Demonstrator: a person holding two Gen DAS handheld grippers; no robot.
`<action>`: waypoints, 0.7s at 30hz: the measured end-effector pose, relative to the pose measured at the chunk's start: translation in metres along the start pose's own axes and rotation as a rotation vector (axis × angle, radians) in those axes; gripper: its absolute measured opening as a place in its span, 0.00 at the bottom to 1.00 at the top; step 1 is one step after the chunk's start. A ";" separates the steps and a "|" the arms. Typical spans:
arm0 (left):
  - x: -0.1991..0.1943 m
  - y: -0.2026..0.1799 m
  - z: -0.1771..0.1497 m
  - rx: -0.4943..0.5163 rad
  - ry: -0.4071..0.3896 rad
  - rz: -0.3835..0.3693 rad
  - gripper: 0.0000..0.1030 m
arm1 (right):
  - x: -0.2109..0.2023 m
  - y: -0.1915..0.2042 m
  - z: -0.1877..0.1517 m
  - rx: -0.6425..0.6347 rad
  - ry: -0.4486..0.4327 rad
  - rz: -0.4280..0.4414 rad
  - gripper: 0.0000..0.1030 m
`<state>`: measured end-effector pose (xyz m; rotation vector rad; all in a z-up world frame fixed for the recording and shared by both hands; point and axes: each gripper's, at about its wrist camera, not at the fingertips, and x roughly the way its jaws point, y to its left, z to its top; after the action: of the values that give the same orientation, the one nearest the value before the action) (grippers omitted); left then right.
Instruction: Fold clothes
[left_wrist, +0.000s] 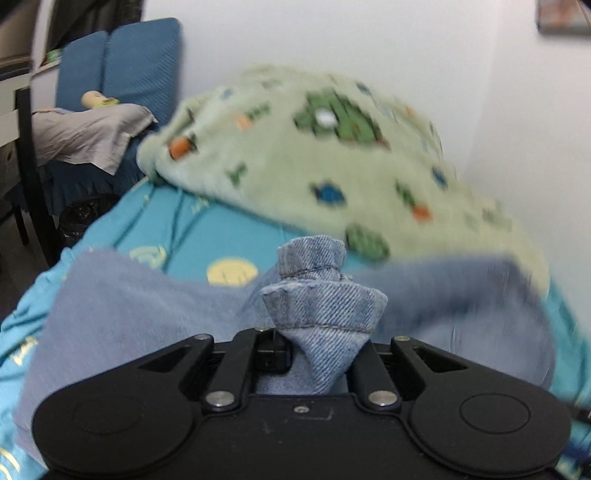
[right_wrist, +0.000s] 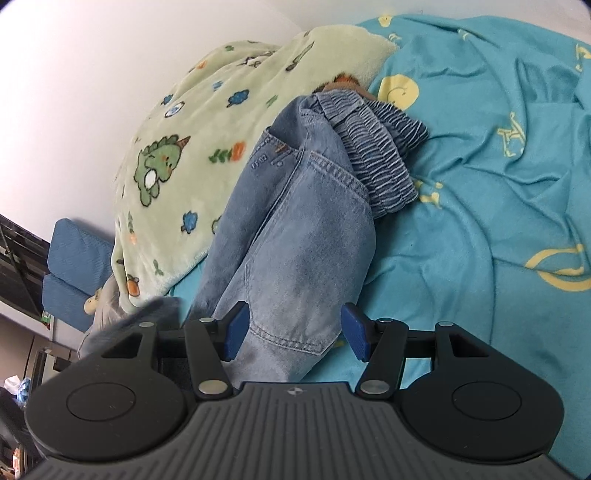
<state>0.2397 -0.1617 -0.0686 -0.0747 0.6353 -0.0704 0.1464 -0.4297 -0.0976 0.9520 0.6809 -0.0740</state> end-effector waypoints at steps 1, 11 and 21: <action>0.003 -0.004 -0.007 0.026 0.004 0.005 0.09 | 0.002 0.000 -0.001 -0.005 0.006 0.001 0.57; -0.029 0.002 -0.033 0.233 0.017 -0.060 0.45 | 0.016 0.012 -0.011 -0.112 0.054 0.007 0.57; -0.120 0.100 -0.031 0.090 0.042 -0.109 0.60 | 0.018 0.040 -0.036 -0.233 0.087 0.145 0.57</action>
<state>0.1287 -0.0528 -0.0319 -0.0206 0.6686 -0.2063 0.1564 -0.3746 -0.0930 0.7810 0.6827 0.1728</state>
